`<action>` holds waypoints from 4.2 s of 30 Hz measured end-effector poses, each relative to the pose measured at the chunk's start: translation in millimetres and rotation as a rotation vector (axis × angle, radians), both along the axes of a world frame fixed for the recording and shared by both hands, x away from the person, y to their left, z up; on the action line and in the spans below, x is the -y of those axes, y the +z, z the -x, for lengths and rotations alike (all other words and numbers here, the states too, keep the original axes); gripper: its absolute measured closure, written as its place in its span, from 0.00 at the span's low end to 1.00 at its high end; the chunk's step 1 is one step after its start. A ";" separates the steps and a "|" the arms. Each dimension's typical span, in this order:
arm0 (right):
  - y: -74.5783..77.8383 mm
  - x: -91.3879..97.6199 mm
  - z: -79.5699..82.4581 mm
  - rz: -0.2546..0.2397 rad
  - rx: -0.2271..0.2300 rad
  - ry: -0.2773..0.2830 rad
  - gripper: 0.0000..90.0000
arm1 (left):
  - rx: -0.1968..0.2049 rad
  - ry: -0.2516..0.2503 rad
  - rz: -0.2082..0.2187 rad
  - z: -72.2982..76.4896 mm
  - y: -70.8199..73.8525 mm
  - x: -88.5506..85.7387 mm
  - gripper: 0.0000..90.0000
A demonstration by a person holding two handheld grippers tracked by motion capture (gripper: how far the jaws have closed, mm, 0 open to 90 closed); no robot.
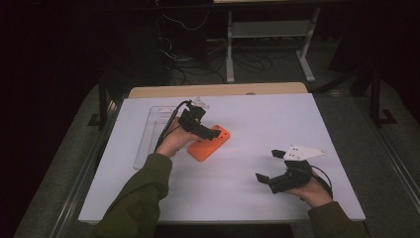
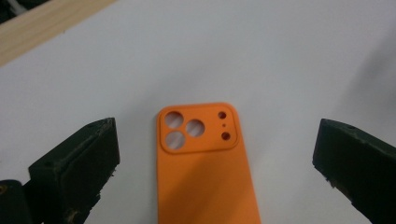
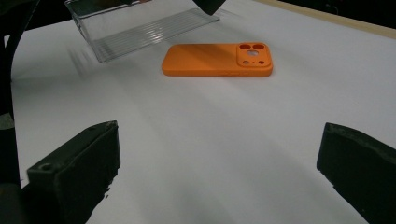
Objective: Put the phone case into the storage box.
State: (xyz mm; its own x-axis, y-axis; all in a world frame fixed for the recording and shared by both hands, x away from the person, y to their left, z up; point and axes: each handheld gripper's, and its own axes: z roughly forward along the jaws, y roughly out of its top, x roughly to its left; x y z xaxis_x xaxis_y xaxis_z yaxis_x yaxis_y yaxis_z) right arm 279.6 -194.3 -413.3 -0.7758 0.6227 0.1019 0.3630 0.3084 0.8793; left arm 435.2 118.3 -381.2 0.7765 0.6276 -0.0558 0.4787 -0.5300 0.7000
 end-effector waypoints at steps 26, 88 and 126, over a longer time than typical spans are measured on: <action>-0.1 -0.3 0.2 0.001 -0.001 0.003 0.00 | -0.137 -0.001 -0.186 -7.6 -17.3 4.0 0.00; 0.3 0.1 0.5 -0.003 -0.001 0.004 0.00 | -0.282 -0.023 -0.415 -11.6 -50.7 16.9 0.00; -0.1 0.2 0.0 -0.003 -0.004 0.000 0.00 | -0.274 -0.045 -0.393 -10.2 -39.3 19.4 0.18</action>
State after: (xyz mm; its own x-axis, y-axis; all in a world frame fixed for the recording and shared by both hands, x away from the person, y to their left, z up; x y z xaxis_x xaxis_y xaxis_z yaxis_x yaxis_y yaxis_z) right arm 279.6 -194.5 -413.4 -0.7753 0.6226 0.1067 0.3665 0.3058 0.8787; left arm 445.4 98.9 -420.5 0.7930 0.6086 -0.0277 0.5884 -0.7534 0.2935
